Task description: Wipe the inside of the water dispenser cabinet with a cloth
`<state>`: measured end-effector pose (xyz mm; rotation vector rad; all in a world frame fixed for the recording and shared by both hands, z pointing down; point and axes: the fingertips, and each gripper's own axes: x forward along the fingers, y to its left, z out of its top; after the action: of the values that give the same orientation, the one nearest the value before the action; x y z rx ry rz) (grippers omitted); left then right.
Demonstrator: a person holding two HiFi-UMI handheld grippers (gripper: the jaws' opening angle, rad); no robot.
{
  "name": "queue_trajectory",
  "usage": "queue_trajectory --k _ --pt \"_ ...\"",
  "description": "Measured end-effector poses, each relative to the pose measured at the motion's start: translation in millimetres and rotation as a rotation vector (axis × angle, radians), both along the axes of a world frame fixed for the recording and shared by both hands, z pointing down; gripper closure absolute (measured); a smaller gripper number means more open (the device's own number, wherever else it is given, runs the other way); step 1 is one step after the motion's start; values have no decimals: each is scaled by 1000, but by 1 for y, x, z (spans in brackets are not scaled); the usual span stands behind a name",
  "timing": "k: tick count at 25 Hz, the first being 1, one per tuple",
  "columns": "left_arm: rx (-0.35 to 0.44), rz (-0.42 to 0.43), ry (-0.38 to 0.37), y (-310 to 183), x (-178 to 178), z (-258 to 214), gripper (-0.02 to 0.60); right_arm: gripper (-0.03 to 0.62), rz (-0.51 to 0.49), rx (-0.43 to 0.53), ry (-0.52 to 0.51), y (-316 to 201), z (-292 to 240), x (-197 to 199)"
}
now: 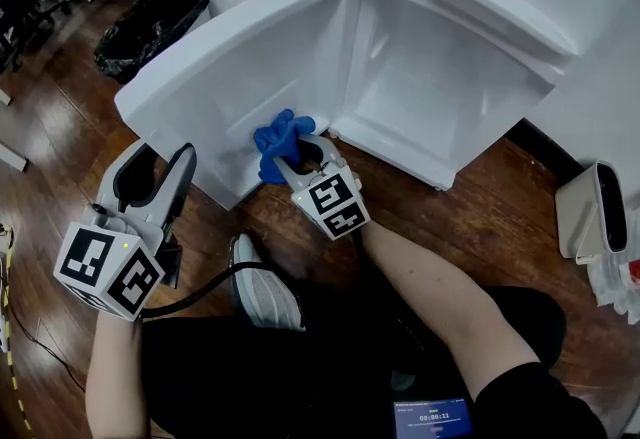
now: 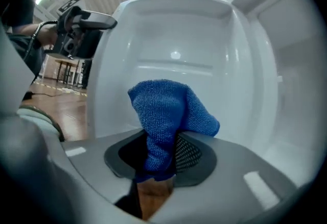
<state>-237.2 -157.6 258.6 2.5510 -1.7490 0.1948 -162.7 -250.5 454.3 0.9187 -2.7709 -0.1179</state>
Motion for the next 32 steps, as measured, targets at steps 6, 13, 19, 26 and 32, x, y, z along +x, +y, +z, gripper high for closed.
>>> queue_trajectory --k 6,13,19,26,32 --pt "3 5 1 1 1 1 396 470 251 71 107 -56 -3 64" --pt "-11 7 -10 3 1 4 396 467 384 -102 143 -50 19 102" --pt "-21 18 -9 4 2 5 396 467 510 -237 137 -81 11 146" --pt "-20 25 -13 4 0 5 396 467 523 -83 -4 -87 -111 152" --pt "-6 29 -22 2 2 7 396 467 473 103 -227 -73 -229 147"
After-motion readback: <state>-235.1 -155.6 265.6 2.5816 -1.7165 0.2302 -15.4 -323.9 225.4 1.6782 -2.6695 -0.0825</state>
